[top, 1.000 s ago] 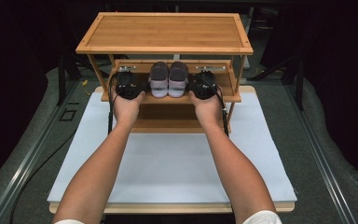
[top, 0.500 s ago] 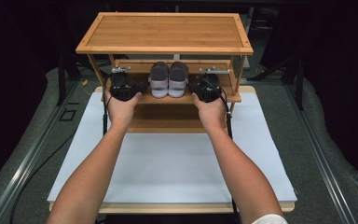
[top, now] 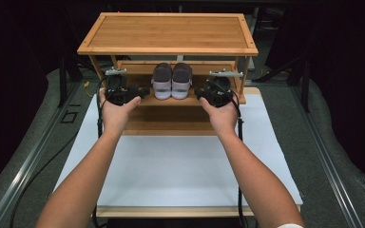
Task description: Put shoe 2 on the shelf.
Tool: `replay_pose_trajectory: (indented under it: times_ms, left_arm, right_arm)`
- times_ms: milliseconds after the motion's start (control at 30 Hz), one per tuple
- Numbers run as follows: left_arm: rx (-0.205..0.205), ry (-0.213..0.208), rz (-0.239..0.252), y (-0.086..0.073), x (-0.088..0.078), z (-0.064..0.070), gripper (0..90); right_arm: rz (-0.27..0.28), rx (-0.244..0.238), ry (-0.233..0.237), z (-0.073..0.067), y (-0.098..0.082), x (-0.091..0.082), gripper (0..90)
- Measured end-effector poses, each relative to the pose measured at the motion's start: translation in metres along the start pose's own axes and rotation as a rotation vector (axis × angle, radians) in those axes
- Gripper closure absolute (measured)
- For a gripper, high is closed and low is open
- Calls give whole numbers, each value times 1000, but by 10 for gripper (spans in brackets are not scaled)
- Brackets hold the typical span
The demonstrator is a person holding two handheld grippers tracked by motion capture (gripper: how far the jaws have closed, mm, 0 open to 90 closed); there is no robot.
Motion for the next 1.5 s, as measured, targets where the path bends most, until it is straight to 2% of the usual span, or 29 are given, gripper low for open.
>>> replay_pose_trajectory:
  times_ms: [33,67,100,133,167,200,300,367,400,433,467,500,533,633,733,800,933,1033,1067,1167,1233,1367,1433,1500]
  left_arm:
    - [7,0,-1,-2,-4,-1,450]
    - [14,-1,0,-3,-8,-1,450]
    - [24,-4,0,-5,-11,-2,450]
    - [29,-5,0,-6,-15,-3,450]
    - [40,-2,-4,-7,-19,-3,449]
    - [49,-4,-1,-10,-24,-5,449]
    - [58,-12,-9,-16,-35,-9,446]
    - [60,-18,-3,-23,-43,-12,446]
    - [59,-18,0,-26,-47,-14,446]
    - [62,-19,-1,-30,-51,-16,446]
    - [66,-19,-7,-33,-55,-18,446]
    - [64,-21,-6,-38,-59,-20,446]
    - [66,-24,-5,-42,-63,-22,444]
    - [60,-34,2,-57,-74,-28,443]
    - [58,-48,12,-74,-85,-34,443]
    - [65,-38,17,-84,-90,-38,443]
    - [63,-28,26,-104,-95,-43,441]
    - [64,-21,10,-124,-92,-47,437]
    - [64,-26,0,-128,-91,-48,436]
    - [53,-33,-11,-144,-86,-52,436]
    - [53,-26,-35,-155,-82,-55,435]
    - [81,-13,-67,-175,-76,-62,433]
    - [83,-12,-78,-183,-74,-65,433]
    - [84,-9,-81,-189,-72,-69,432]
  right_arm:
    - [-1,-1,-2,-1,-1,-3,553]
    - [2,-6,20,-1,-2,-7,548]
    - [3,-6,-14,-2,-3,-11,543]
    - [2,-10,-4,-3,-5,-15,537]
    - [8,-13,34,-3,-7,-18,534]
    - [3,-19,11,-3,-8,-21,529]
    - [7,-34,27,-4,-13,-32,509]
    - [1,-55,12,-5,-18,-41,501]
    - [1,-62,30,-6,-20,-45,498]
    - [-9,-76,7,-7,-24,-50,497]
    - [-7,-80,1,-8,-28,-55,496]
    - [0,-84,27,-8,-32,-59,494]
    - [-3,-90,34,-8,-36,-63,494]
    - [-14,-95,6,-9,-51,-78,484]
    - [-27,-109,10,-10,-66,-88,475]
    - [-43,-107,-6,-10,-81,-96,473]
    - [-51,-86,-5,-9,-104,-104,466]
    - [-39,-65,-10,-9,-122,-107,453]
    - [-47,-50,-23,-10,-131,-108,448]
    - [-64,-36,-19,-13,-149,-105,442]
    - [-66,-27,-24,-16,-162,-102,441]
    - [-73,-29,10,-20,-182,-97,430]
    - [-74,-34,32,-22,-189,-94,428]
    - [-97,-47,44,-24,-197,-89,428]
Point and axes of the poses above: each handheld gripper's, and its own axes: x roughly forward along the jaws, y roughly out of its top, z roughly to its right, the point moved 2 cm from there along x, roughly forward along the jaws, and after that the axes turned 14 degrees about -x, right-handed, at the moved point
